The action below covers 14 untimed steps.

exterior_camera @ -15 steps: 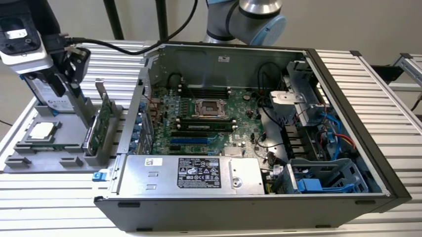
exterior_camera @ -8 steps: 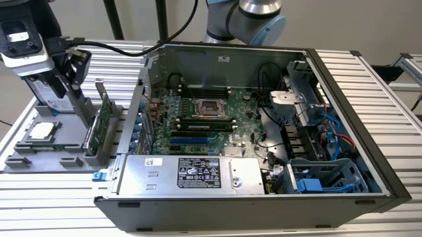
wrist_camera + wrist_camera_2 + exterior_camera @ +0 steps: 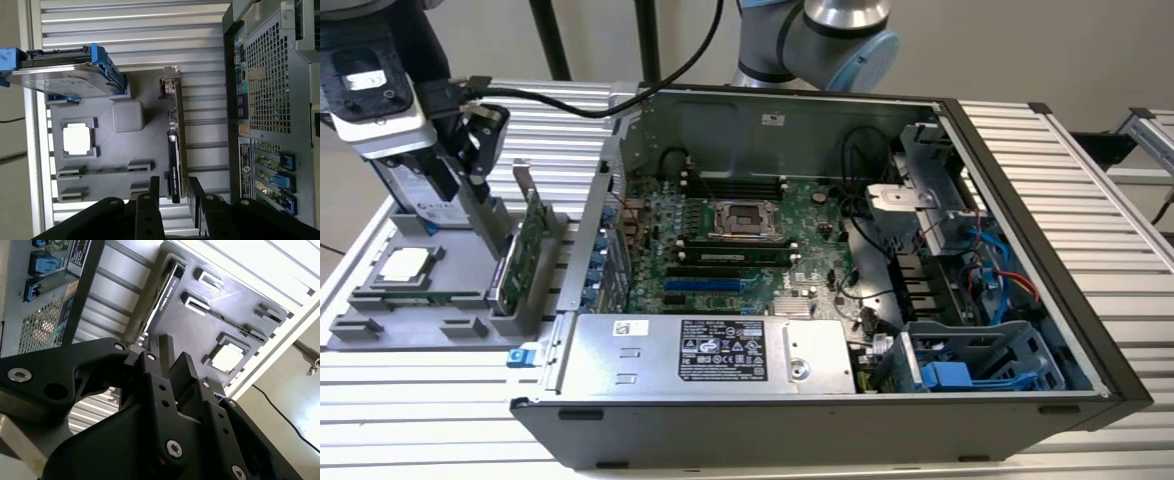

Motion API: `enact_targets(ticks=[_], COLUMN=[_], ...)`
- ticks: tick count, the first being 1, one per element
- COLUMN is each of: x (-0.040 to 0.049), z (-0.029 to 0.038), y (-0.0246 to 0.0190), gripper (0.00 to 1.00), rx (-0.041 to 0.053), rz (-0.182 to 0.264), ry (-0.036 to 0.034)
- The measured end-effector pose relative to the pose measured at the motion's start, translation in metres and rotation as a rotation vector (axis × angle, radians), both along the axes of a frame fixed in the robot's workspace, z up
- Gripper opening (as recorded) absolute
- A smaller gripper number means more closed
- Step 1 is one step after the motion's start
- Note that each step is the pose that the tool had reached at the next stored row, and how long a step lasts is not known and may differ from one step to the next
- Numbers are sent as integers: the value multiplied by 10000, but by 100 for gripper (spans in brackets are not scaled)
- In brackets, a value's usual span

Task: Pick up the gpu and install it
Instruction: 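Pick up the gpu and move the gpu toward the slot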

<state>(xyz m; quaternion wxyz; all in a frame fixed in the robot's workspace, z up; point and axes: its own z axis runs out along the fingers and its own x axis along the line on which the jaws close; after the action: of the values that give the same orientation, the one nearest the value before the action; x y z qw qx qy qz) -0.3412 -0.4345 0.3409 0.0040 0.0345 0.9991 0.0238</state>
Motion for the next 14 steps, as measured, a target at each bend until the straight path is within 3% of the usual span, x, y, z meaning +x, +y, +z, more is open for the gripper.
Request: enact_targets(ticks=[14], x=[20], z=[-67], y=[-1], gripper=[100], rx=[0], rz=[37], ry=[2])
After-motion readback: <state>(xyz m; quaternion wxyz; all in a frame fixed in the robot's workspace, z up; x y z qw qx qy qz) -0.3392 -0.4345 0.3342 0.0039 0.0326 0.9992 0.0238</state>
